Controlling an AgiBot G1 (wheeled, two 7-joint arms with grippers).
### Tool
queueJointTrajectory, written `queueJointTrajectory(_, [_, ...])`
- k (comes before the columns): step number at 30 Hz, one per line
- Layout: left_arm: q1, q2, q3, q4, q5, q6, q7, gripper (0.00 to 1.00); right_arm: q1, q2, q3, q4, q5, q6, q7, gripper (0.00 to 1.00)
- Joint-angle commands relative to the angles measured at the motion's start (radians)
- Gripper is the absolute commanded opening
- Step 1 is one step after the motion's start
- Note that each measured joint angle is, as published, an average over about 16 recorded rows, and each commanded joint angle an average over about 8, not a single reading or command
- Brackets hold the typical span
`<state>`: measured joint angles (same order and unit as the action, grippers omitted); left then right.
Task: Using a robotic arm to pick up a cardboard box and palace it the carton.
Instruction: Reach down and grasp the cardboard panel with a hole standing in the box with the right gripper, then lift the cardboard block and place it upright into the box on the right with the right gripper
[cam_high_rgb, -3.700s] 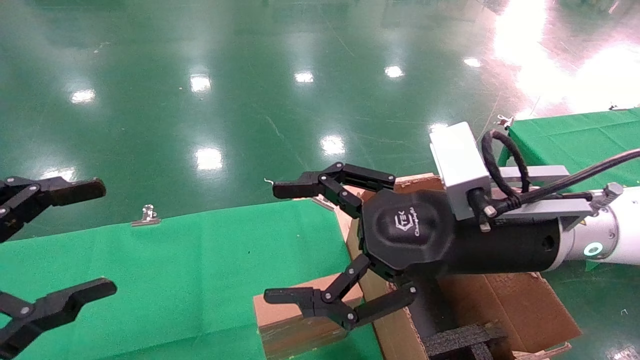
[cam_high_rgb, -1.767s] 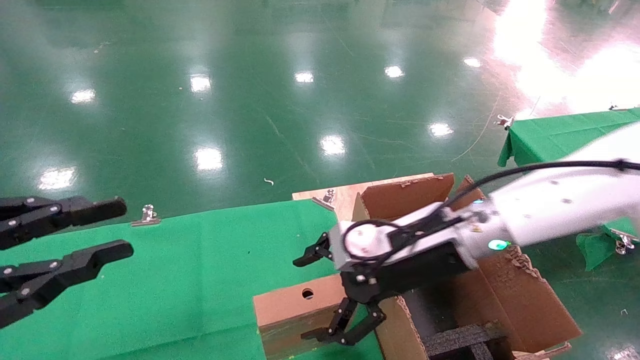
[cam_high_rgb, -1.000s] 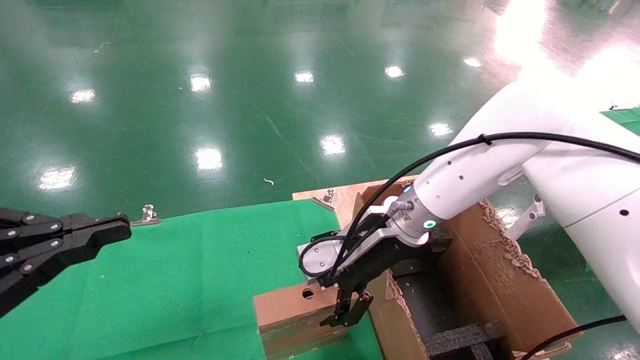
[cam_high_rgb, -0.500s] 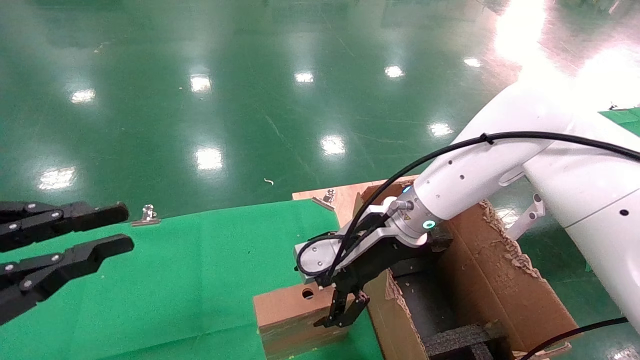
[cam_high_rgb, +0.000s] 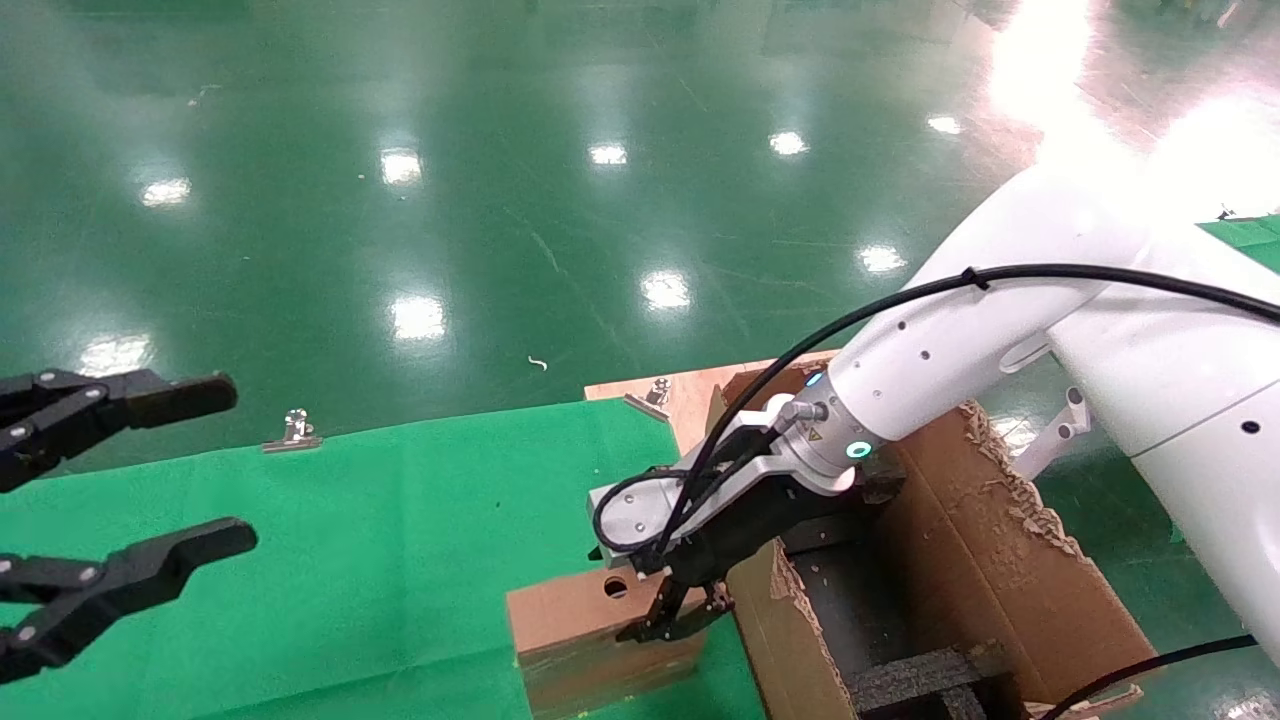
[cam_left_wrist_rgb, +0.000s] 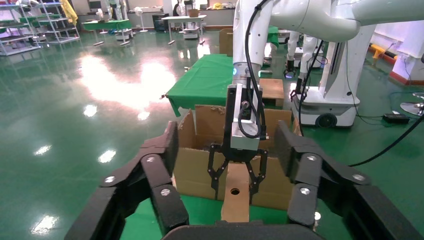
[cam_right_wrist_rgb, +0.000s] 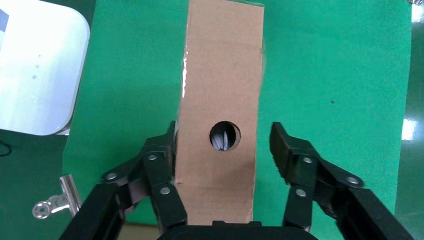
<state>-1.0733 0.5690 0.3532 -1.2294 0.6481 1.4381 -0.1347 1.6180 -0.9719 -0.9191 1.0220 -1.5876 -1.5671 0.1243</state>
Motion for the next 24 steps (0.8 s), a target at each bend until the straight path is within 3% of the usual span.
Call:
queueJointTrajectory(1, [0.0,0.0,0.0,0.0,0.0,0.0,0.0,1.0,0.0,0.0,0.0,0.001,0.0,0.0,0.0,0.0])
queueJointTrajectory(15, [0.0,0.0,0.0,0.0,0.0,0.0,0.0,1.0,0.018,0.016,0.015,-0.003,0.032,0.005,0.016,0.0])
queueJointTrajectory(24, [0.0,0.0,0.0,0.0,0.0,0.0,0.0,1.0,0.181,0.082,0.038,-0.01,0.129,-0.017,0.042,0.0])
